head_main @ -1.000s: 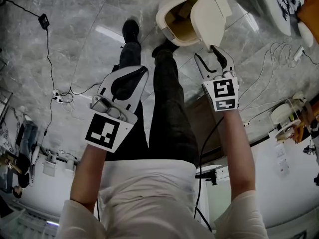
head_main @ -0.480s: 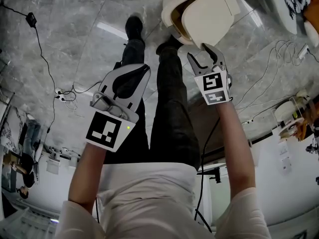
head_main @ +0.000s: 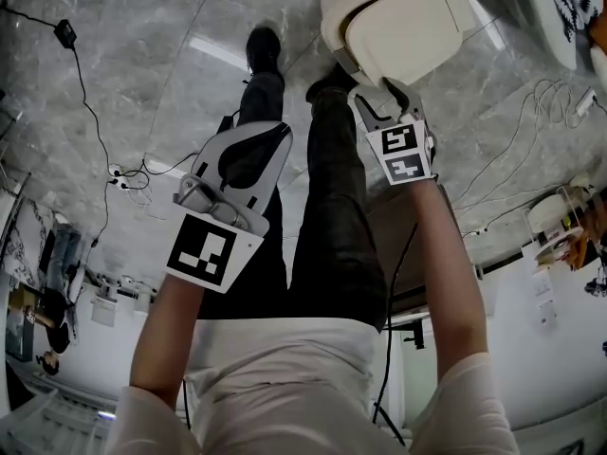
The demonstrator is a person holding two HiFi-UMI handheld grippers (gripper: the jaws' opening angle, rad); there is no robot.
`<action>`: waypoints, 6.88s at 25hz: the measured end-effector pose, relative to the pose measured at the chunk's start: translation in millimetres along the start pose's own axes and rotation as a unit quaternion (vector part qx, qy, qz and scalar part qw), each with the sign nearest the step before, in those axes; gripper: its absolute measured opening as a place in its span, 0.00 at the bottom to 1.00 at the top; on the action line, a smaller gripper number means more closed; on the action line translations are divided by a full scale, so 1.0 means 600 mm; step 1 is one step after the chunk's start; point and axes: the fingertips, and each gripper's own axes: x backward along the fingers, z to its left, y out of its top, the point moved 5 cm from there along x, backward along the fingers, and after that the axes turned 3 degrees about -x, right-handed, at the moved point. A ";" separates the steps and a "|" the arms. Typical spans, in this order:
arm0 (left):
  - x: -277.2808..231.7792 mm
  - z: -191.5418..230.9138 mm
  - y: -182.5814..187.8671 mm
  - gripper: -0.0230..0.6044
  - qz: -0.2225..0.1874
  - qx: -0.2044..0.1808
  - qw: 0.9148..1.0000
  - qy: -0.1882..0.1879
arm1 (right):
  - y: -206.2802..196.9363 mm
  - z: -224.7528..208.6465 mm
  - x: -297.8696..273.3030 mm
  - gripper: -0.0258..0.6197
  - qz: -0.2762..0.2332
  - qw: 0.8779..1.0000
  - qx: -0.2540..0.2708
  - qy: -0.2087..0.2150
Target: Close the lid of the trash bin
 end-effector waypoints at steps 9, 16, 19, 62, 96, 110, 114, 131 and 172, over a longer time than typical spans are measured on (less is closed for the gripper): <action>-0.012 0.025 -0.021 0.07 0.005 0.011 1.000 -0.005 | -0.006 0.004 -0.056 0.44 0.021 1.000 -0.023 0.004; -0.015 0.028 -0.014 0.07 0.003 0.011 1.000 -0.007 | -0.013 0.002 -0.077 0.47 0.038 0.999 -0.025 -0.007; -0.013 0.034 -0.018 0.07 0.003 0.014 1.000 -0.006 | -0.015 0.003 -0.086 0.47 0.043 0.998 -0.031 -0.021; 0.135 -0.032 0.149 0.07 -0.061 -0.063 0.996 -0.009 | 0.092 0.035 0.216 0.18 -0.063 0.991 -0.035 -0.115; 0.305 -0.101 0.281 0.07 -0.108 -0.129 0.984 -0.054 | 0.127 0.127 0.678 0.09 -0.292 0.908 -0.163 -0.252; 0.350 -0.230 0.254 0.07 -0.152 -0.153 0.976 -0.017 | 0.014 0.178 0.784 0.09 -0.355 0.883 -0.151 -0.268; 0.360 -0.265 0.245 0.07 -0.164 -0.162 0.973 -0.010 | -0.022 0.193 0.800 0.09 -0.365 0.879 -0.145 -0.272; 0.418 -0.306 0.219 0.07 -0.191 -0.181 0.965 0.008 | -0.047 0.236 0.835 0.09 -0.393 0.869 -0.121 -0.276; 0.497 -0.212 0.250 0.07 -0.205 -0.199 0.958 -0.021 | 0.051 0.307 0.864 0.09 -0.433 0.830 -0.143 -0.321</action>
